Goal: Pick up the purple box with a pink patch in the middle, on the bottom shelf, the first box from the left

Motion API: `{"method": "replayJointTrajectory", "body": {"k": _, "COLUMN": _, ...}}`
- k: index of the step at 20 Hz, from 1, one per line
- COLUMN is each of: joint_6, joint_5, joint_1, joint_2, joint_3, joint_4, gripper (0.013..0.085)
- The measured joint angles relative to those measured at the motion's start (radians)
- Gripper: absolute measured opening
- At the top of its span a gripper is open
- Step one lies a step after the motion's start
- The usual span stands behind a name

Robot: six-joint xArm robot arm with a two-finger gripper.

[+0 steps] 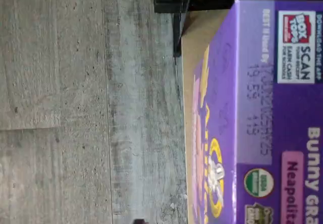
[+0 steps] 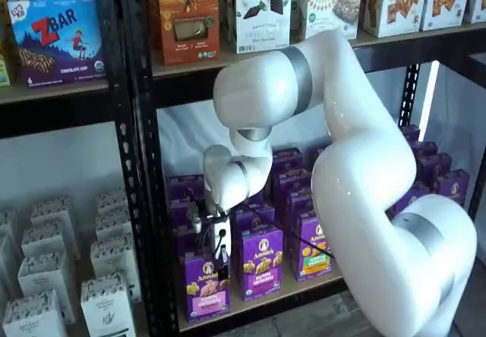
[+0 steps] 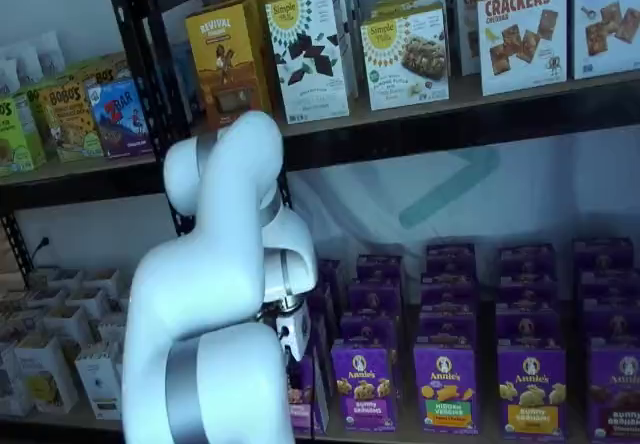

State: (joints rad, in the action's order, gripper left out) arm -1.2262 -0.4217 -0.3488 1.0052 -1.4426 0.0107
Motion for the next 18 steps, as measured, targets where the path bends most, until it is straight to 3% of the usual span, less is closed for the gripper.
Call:
{"method": "replayJointTrajectory", "body": {"k": 4, "joint_6": 0.005, "joint_5": 0.005, "joint_1": -0.001, "joint_2": 0.001, "joint_3": 0.002, "joint_4": -0.005, "gripper": 0.0690}}
{"method": "replayJointTrajectory", "body": {"k": 6, "joint_6": 0.005, "joint_5": 0.000, "joint_1": -0.002, "joint_2": 0.001, "joint_3": 0.002, "joint_4": -0.004, "gripper": 0.0610}}
{"method": "replayJointTrajectory", "body": {"k": 16, "joint_6": 0.013, "joint_5": 0.009, "joint_1": -0.005, "joint_2": 0.005, "joint_3": 0.000, "joint_4": -0.010, "gripper": 0.0610}}
{"method": "replayJointTrajectory", "body": {"k": 18, "joint_6": 0.006, "joint_5": 0.007, "joint_1": -0.005, "joint_2": 0.006, "joint_3": -0.002, "joint_4": -0.001, "gripper": 0.0570}}
